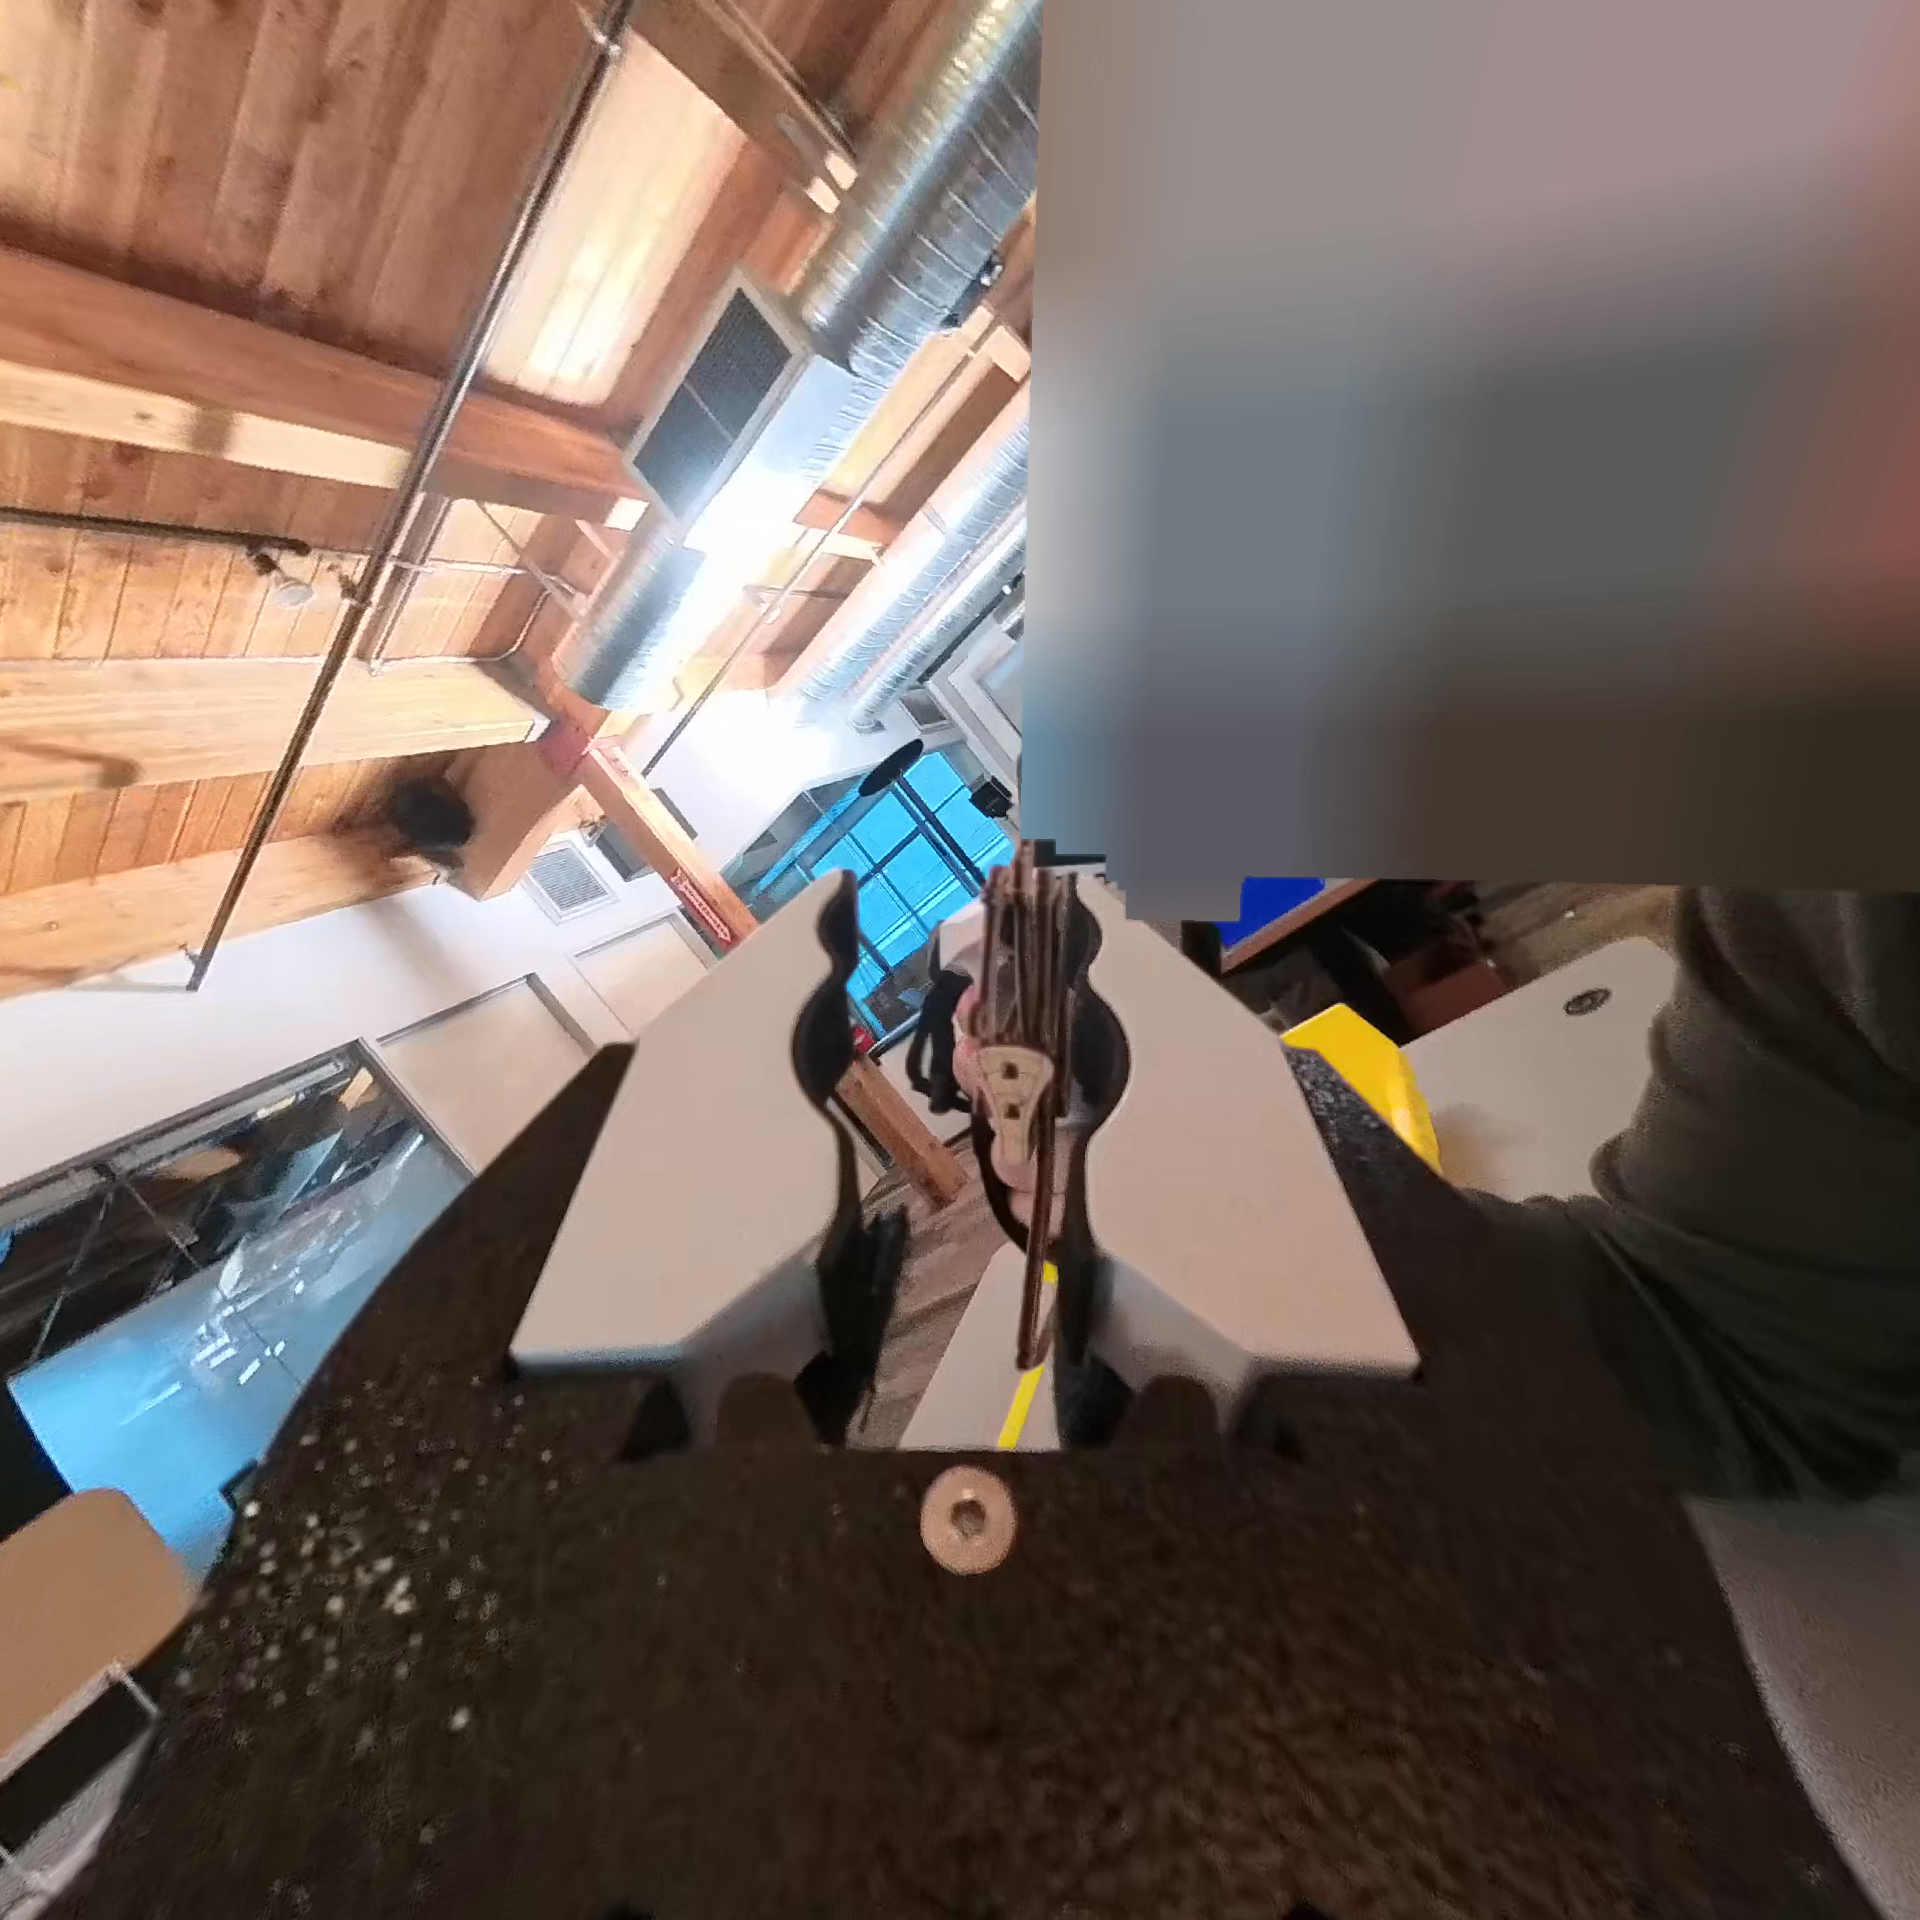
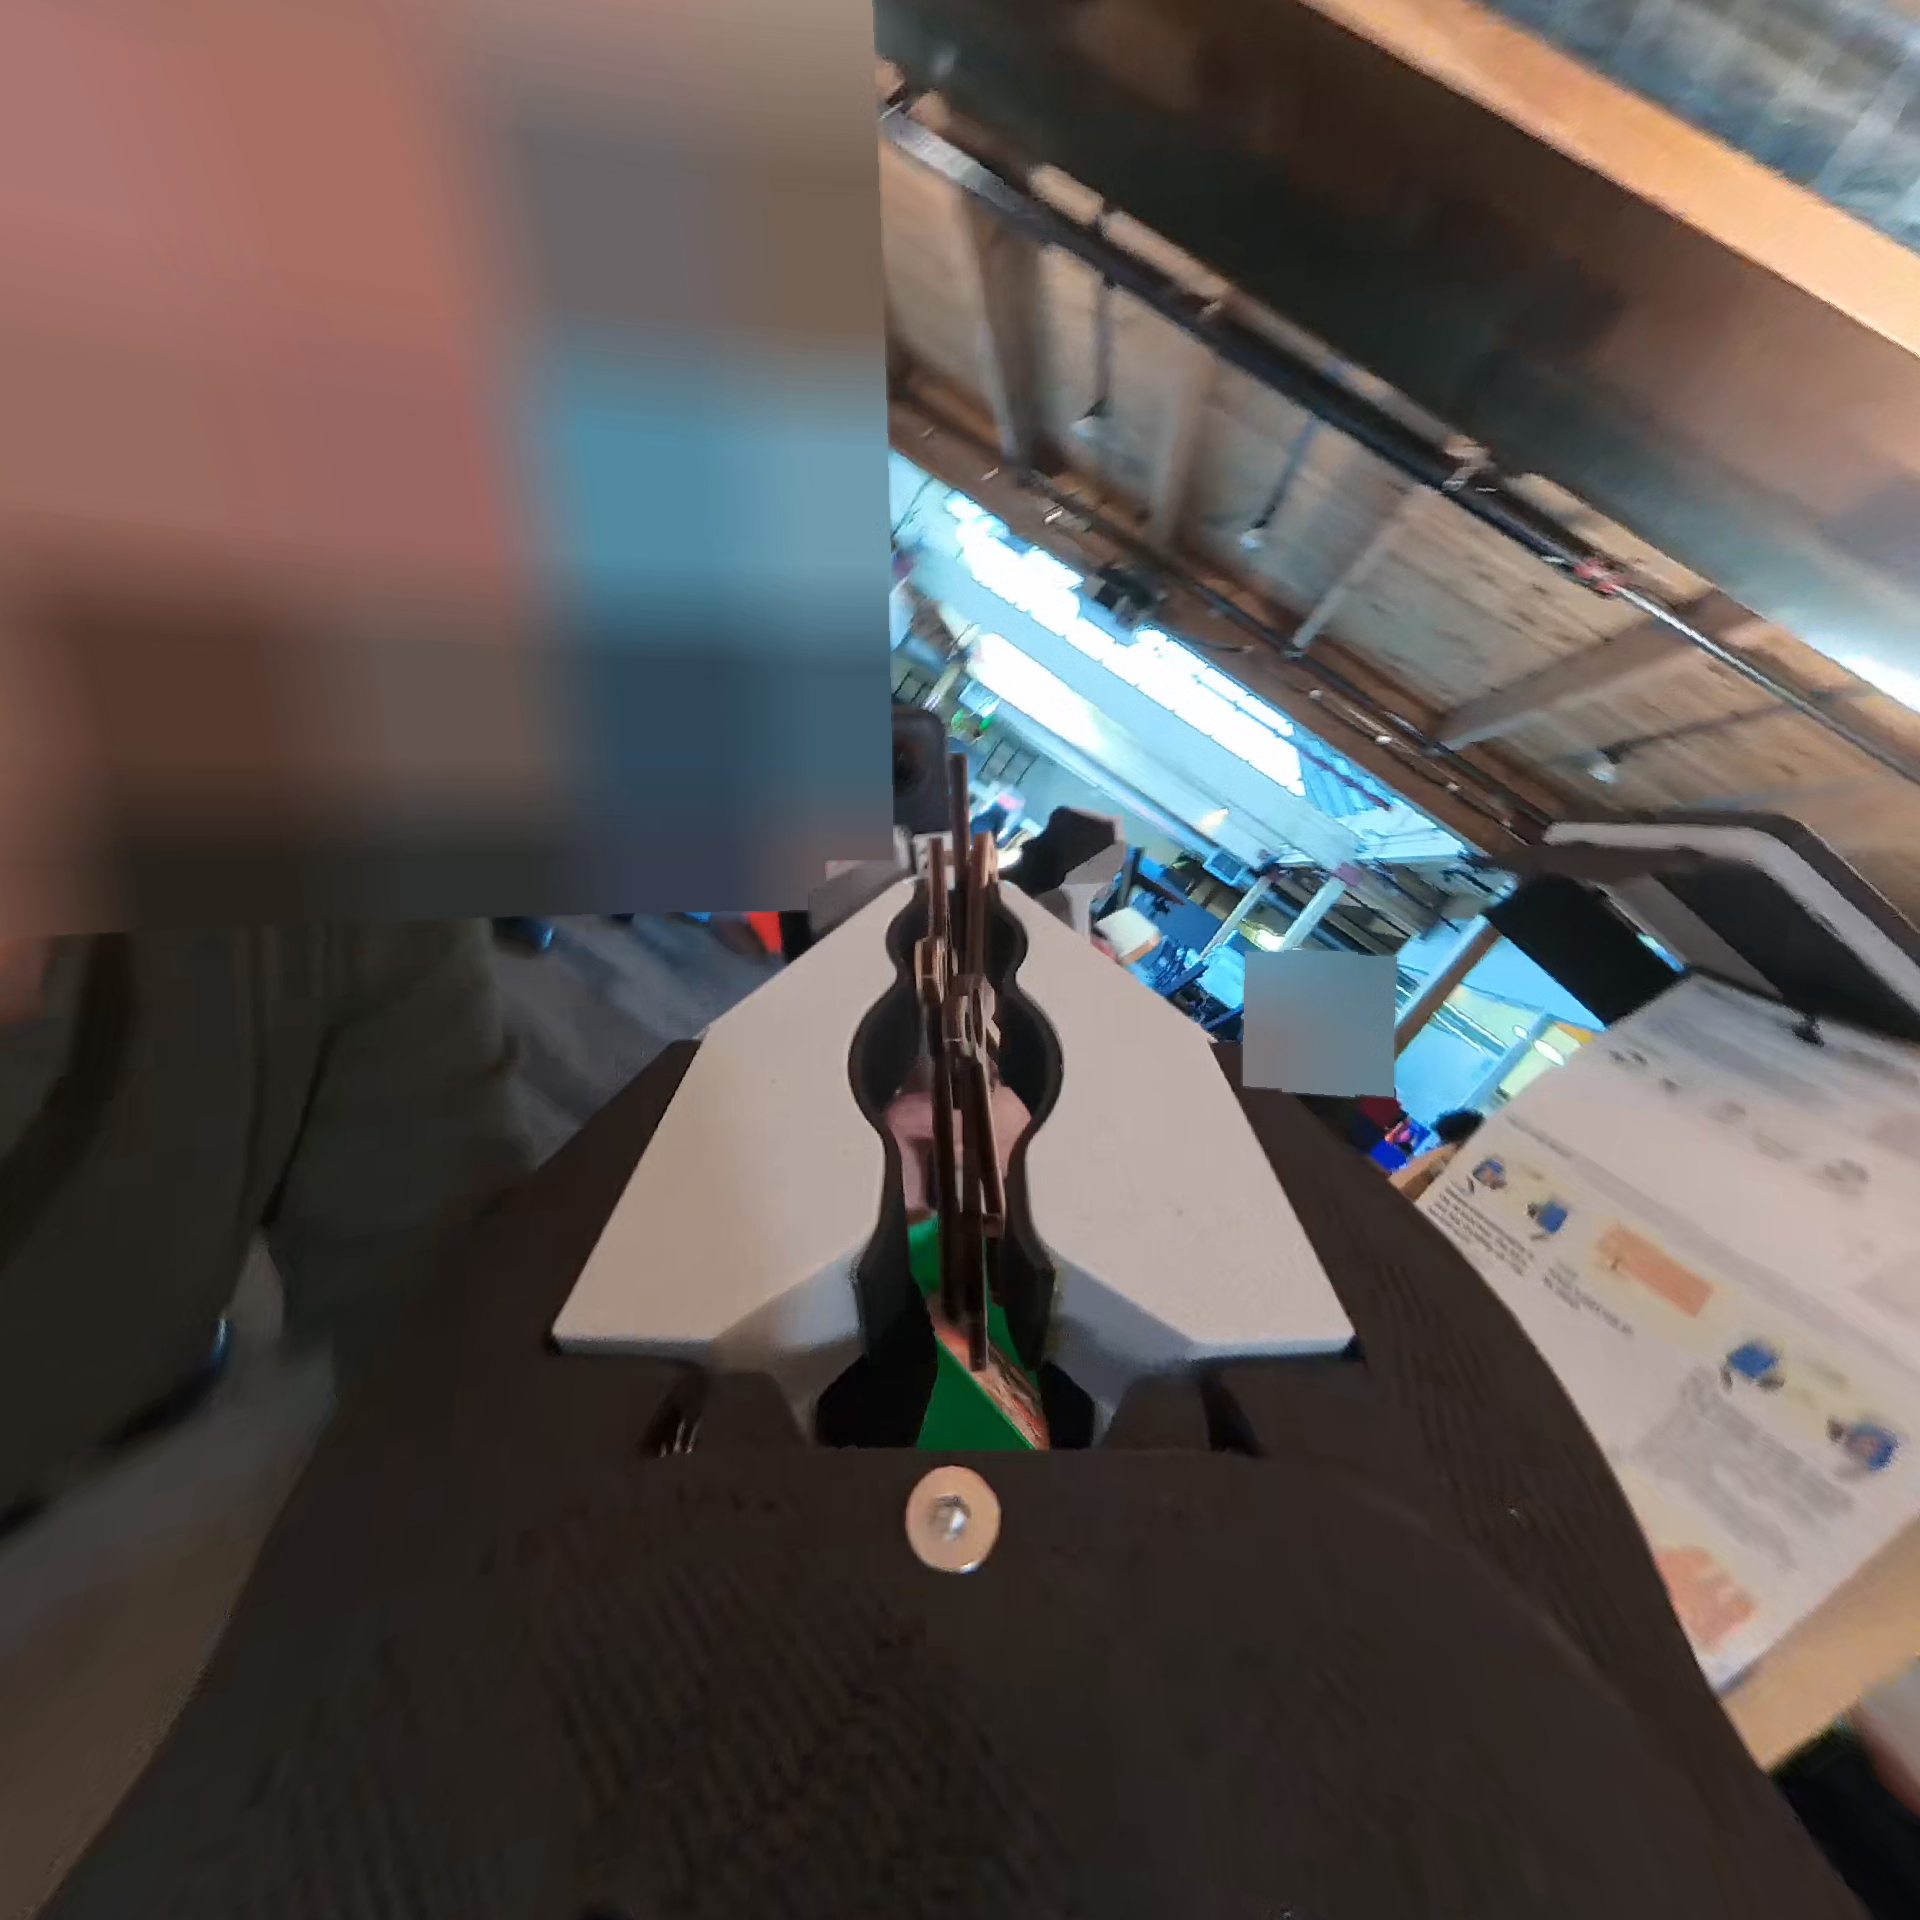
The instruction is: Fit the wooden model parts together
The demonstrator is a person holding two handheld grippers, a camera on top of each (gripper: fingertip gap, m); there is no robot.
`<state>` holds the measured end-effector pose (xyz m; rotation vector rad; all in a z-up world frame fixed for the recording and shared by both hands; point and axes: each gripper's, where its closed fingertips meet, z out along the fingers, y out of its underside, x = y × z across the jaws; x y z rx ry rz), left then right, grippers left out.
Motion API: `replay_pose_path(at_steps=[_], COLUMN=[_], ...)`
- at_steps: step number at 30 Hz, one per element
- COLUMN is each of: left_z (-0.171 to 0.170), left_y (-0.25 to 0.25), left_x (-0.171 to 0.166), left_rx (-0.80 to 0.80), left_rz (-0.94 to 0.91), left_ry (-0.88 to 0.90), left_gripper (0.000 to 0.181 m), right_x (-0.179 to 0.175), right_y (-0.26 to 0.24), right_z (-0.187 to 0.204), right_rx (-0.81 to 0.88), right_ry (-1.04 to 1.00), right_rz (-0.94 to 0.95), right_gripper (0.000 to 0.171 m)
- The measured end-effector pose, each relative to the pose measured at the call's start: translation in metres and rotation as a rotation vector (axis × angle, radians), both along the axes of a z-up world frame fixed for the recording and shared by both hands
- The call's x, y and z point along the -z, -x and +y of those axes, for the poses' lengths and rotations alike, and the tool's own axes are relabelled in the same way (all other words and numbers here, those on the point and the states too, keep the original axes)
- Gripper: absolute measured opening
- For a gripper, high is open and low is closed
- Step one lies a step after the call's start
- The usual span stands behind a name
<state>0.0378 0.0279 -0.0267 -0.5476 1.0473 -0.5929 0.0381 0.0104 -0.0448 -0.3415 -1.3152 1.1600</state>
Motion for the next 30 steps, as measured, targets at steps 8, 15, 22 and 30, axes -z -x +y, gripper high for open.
replay_pose_path(at_steps=[8,15,22,30], left_z=[-0.011,-0.009,-0.011,-0.013], left_y=[-0.032,-0.049,-0.051,-0.049], left_x=[0.029,0.039,0.042,0.043], left_rx=[0.035,-0.014,0.020,0.067], left_rz=[0.187,0.224,0.242,0.235], left_ry=[-0.097,-0.174,-0.156,-0.165], left_gripper=[0.014,0.013,0.010,0.010], right_x=[0.020,0.030,0.034,0.036], right_y=[-0.015,-0.032,-0.036,-0.034], right_z=[-0.008,-0.008,-0.009,-0.012], right_rx=[-0.065,-0.101,-0.105,-0.112], right_ry=[-0.190,-0.276,-0.294,-0.297], right_rz=[-0.013,-0.004,-0.006,-0.016], right_gripper=[0.008,0.007,0.008,0.008])
